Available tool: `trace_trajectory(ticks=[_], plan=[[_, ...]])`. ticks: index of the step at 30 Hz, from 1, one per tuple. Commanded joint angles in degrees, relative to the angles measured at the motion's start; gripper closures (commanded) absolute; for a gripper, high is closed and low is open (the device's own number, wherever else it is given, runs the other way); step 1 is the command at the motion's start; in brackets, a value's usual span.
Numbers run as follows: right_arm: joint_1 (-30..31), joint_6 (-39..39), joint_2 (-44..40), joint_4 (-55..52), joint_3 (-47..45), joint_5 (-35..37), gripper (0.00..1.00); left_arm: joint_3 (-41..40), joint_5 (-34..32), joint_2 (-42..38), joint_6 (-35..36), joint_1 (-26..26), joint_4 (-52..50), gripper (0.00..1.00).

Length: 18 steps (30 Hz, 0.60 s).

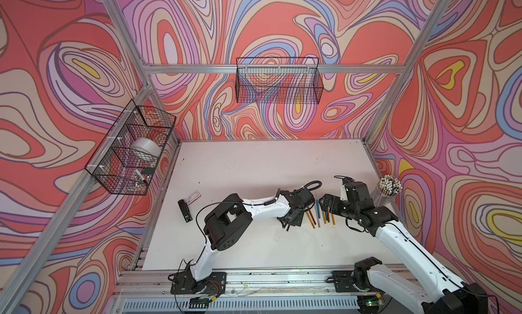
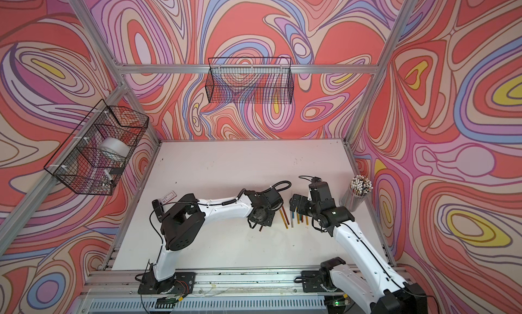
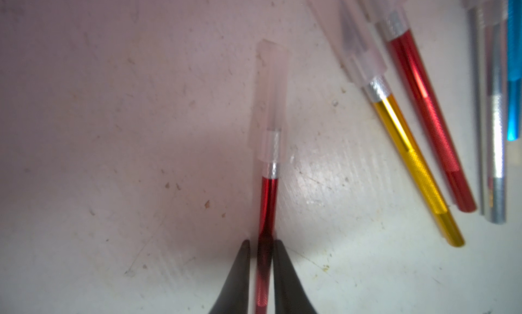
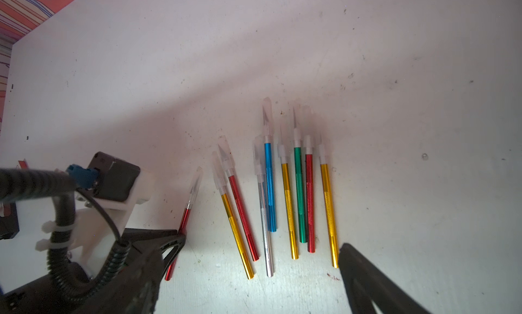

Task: Remove protective caps from carving knives
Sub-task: Pick up the carving knife from the center of the board.

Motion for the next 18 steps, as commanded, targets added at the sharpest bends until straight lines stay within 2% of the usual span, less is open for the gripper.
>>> trace_trajectory(ticks=[1,10,18], plan=[[0.28,0.43,-1.15,-0.61,0.28,1.22,0.02,0.45,-0.62,1.42,0.37,-0.17,-2.65,0.84],[0.27,1.23,-1.31,0.62,-0.06,0.17,0.02,-0.02,-0.2,0.63,1.11,-0.17,-2.0,0.89],[0.27,2.72,-1.61,1.58,-0.83,-0.94,0.02,0.1,-0.04,-0.75,1.76,-0.17,-2.24,0.89]])
